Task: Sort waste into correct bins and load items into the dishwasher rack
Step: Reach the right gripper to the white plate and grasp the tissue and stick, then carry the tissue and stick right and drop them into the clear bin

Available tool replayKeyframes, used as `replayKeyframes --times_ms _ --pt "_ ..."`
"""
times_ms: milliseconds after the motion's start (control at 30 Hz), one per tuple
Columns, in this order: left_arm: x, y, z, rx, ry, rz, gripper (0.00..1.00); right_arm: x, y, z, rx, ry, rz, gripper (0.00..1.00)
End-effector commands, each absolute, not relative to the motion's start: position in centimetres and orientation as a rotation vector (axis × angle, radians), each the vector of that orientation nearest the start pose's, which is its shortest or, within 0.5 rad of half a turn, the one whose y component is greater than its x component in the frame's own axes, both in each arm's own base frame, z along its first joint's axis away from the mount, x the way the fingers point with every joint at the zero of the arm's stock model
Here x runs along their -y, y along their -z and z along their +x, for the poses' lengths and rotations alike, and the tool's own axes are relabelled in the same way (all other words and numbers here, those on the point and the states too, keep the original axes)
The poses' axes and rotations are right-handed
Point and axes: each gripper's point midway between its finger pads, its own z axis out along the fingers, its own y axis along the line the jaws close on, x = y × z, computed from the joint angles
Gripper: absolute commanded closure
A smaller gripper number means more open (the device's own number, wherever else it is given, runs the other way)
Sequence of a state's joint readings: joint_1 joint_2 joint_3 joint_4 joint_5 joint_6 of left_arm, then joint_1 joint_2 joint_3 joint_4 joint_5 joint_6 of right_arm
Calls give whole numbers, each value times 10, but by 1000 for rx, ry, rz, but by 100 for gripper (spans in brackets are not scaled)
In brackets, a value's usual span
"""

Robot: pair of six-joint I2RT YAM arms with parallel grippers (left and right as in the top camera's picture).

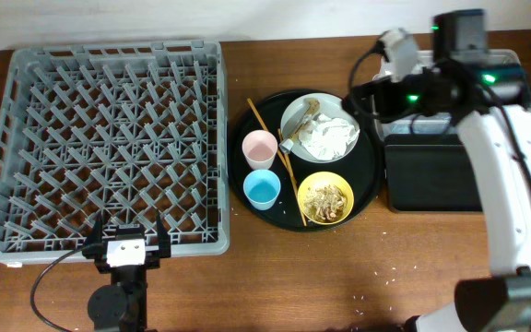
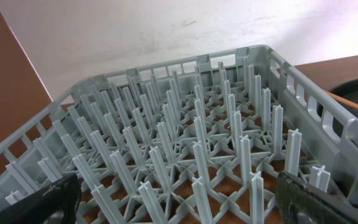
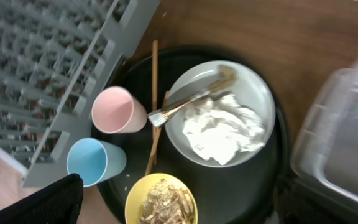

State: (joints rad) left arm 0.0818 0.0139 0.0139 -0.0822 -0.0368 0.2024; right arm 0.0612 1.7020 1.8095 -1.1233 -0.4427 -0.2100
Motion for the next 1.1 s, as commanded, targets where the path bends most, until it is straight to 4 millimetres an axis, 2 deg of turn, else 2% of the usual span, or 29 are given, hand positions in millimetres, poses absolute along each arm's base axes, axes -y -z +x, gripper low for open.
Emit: replayKeyframes --times_ms 0,133,233,400,700,900,933,1067 --pt "-27 -156 244 -1656 -258 86 1 -109 -253 416 -2483 -493 -584 2" --pt "-27 -156 244 -1656 -258 86 1 -122 -241 421 -2485 -600 -601 2" --pt "-27 -156 244 -1656 -258 86 1 -117 -224 433 -2515 -546 -591 2" --pt "-27 -156 244 -1656 -258 86 1 -111 -174 453 -2622 -346 -607 2" --pt "-27 -156 244 -1656 -258 86 1 -133 -93 474 -2700 -60 -766 0" --pt "-27 -156 244 -1656 -258 86 1 -130 -49 476 -2774 -17 -783 8" --pt "-27 -156 244 -1656 -258 86 1 -129 -41 476 -2786 -10 -785 12" --pt "-27 -156 244 -1656 -258 86 1 -129 -24 478 -2801 -10 -789 19"
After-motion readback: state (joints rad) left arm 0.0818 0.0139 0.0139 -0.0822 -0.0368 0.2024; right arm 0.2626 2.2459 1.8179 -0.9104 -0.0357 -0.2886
